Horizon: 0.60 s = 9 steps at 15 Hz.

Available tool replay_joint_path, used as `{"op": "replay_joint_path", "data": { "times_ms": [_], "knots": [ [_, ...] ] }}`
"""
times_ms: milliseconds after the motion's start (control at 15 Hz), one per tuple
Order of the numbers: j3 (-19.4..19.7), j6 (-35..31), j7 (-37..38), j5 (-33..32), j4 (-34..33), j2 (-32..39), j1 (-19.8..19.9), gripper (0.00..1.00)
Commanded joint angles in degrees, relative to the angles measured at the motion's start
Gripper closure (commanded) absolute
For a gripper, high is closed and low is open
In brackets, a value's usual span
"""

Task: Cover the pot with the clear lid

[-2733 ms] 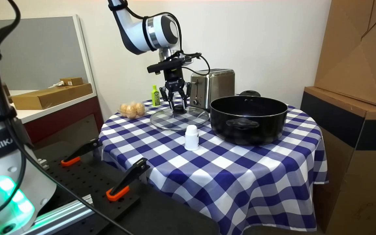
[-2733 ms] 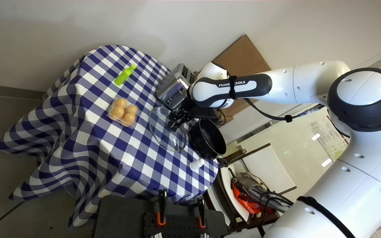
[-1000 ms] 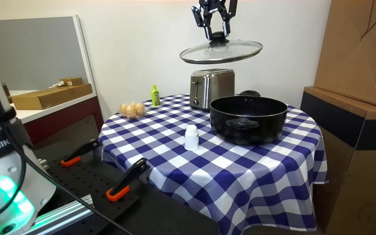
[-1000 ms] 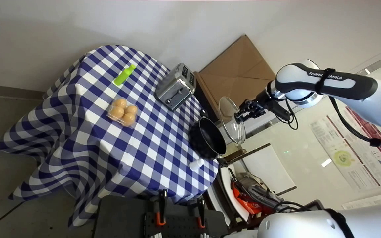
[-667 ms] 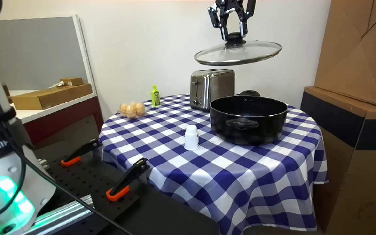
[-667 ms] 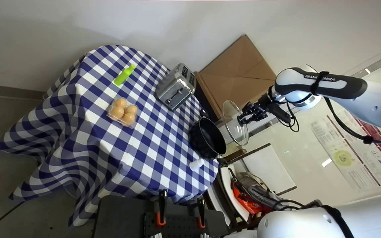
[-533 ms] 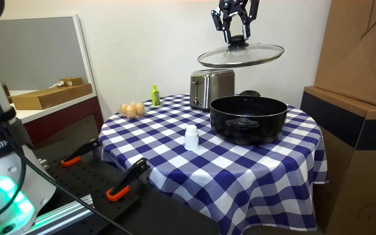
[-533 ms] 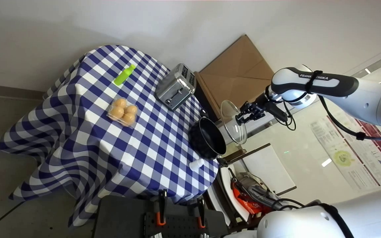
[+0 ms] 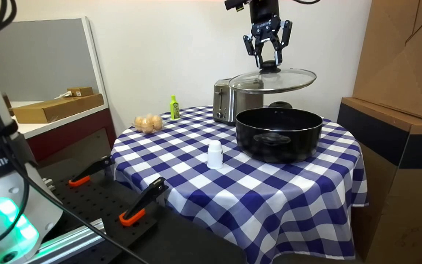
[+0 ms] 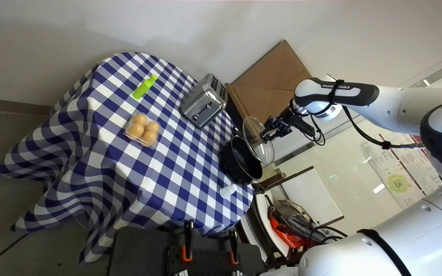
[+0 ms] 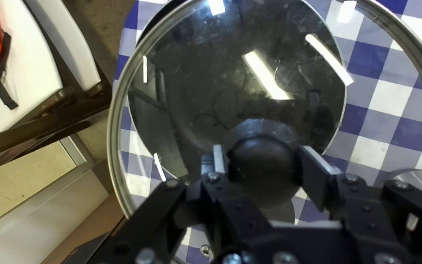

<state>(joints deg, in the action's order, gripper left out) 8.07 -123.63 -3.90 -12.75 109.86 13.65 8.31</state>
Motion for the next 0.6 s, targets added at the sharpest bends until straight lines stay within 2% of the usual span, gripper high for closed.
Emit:
{"op": "replay_joint_path", "data": {
  "times_ms": [0,533],
  "knots": [
    [0.1,0.3,1.3,0.1,-1.9,2.8,-0.3,0.75],
    [0.7,-0.4,1.8,0.9,-1.2,7.1,0.9,0.75]
  ]
}}
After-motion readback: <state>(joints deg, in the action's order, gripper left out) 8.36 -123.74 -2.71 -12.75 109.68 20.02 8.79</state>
